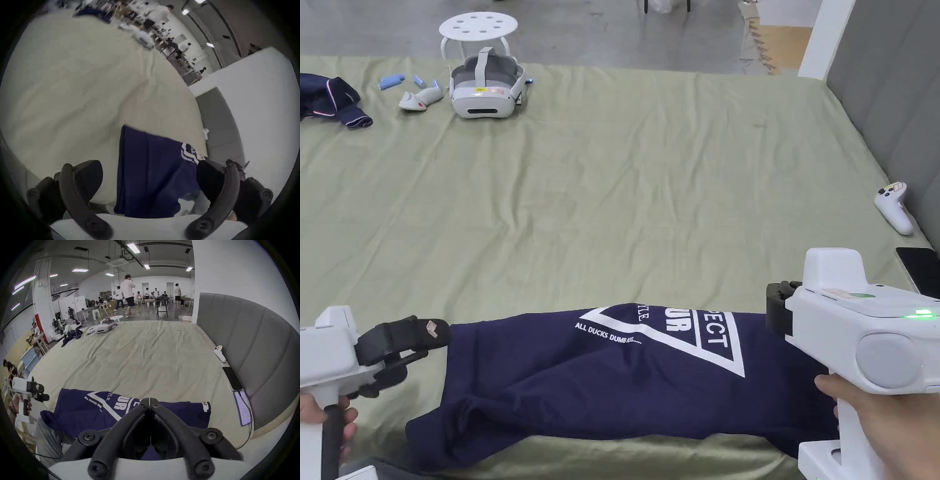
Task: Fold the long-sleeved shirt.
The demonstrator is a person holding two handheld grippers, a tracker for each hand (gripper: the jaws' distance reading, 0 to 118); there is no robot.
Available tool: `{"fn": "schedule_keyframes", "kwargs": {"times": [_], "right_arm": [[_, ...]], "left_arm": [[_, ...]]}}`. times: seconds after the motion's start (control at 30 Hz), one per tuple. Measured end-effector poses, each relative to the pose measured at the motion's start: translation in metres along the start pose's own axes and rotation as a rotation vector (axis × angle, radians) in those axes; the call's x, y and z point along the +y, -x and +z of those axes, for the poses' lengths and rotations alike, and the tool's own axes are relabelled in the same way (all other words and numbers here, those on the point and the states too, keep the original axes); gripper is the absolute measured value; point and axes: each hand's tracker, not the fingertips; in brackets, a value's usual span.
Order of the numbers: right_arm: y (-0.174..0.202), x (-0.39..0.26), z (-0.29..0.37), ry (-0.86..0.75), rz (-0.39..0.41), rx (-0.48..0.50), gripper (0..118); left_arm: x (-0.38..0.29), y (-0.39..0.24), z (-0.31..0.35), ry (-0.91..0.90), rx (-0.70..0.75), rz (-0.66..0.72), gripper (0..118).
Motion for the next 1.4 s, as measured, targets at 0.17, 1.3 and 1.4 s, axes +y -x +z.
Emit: {"fn": "schedule_keyframes", "kwargs": {"times": [0.17,1.3,1.4], "right_arm": [[0.003,-0.002,-0.005,0.013,0.005,0.014,0],[-0.013,-0.004,-0.001,0.023,-0.033,0.012,0],[-0.011,-0.005,-0.002,0.025,-0.036,0.017,0]], "left_arm": [[-0.012,0.022,-0.041,0.122,-0.079,0.111,107],[0.066,-0.021,-0.004,-0.075,0.243,-0.076,14],[0.063,-0.039,0.000,-0.046,0.227,-0.113,14]]}}
